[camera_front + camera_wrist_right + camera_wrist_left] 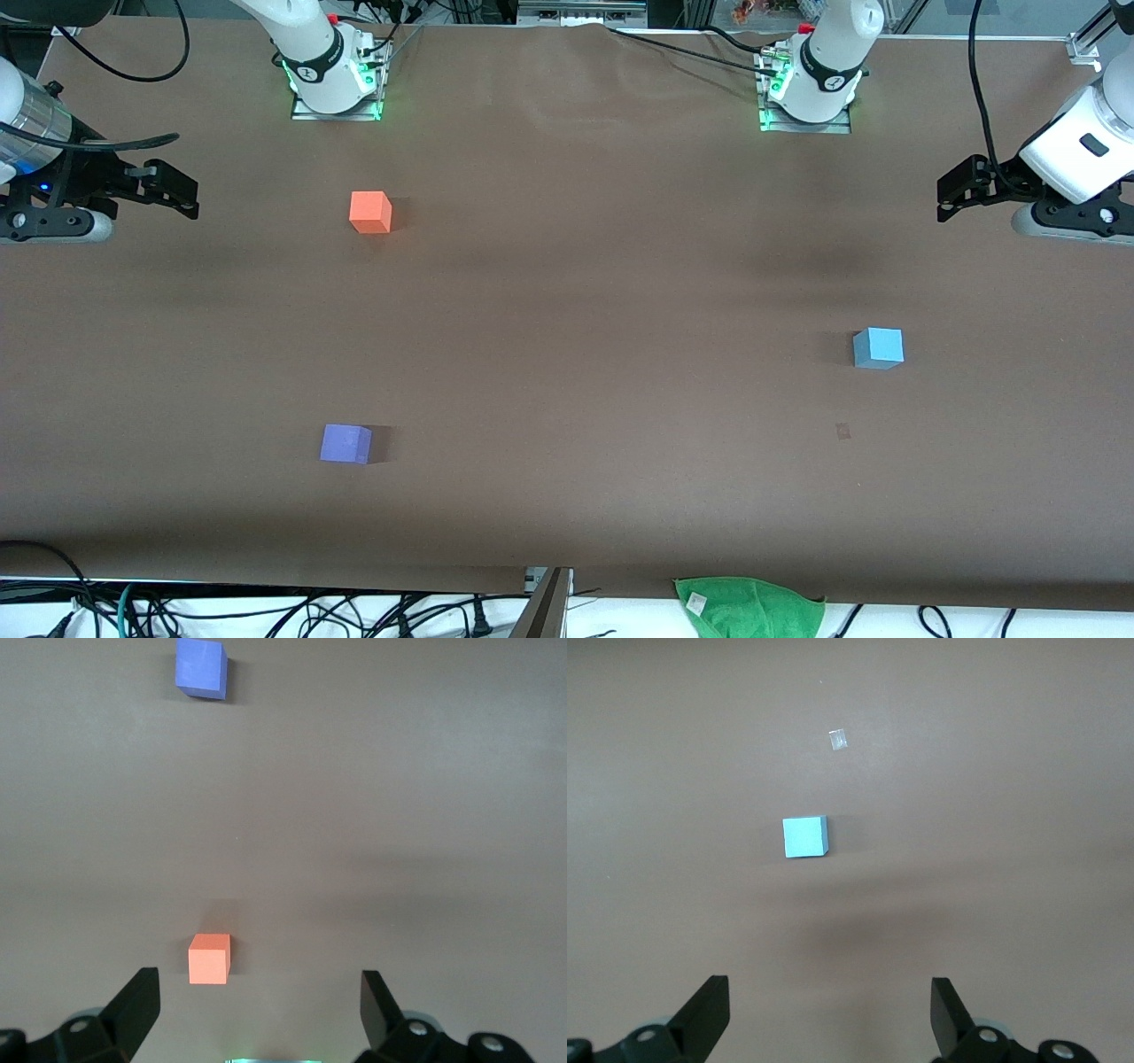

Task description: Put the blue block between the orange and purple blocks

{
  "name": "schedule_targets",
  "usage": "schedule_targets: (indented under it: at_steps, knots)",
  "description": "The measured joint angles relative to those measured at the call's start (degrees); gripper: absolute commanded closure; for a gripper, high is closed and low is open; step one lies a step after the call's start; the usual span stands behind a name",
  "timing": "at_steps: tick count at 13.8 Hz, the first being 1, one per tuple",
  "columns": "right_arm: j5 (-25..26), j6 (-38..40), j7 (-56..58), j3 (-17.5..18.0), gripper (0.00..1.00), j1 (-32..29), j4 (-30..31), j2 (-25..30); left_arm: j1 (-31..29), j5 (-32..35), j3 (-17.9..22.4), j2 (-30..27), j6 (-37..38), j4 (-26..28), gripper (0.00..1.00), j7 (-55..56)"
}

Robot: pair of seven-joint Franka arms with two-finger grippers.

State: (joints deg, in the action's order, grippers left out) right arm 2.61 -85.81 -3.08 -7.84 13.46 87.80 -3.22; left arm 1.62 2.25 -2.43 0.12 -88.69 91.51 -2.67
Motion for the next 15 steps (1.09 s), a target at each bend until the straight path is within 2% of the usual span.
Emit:
schedule_targets:
  at_steps: [15]
  knots:
    - [-0.01,0.01,0.0,0.0,0.0,0.0,0.0,-0.02,-1.7,-0.05,-1.48,-0.44,1.88,0.02,0.0,2.89]
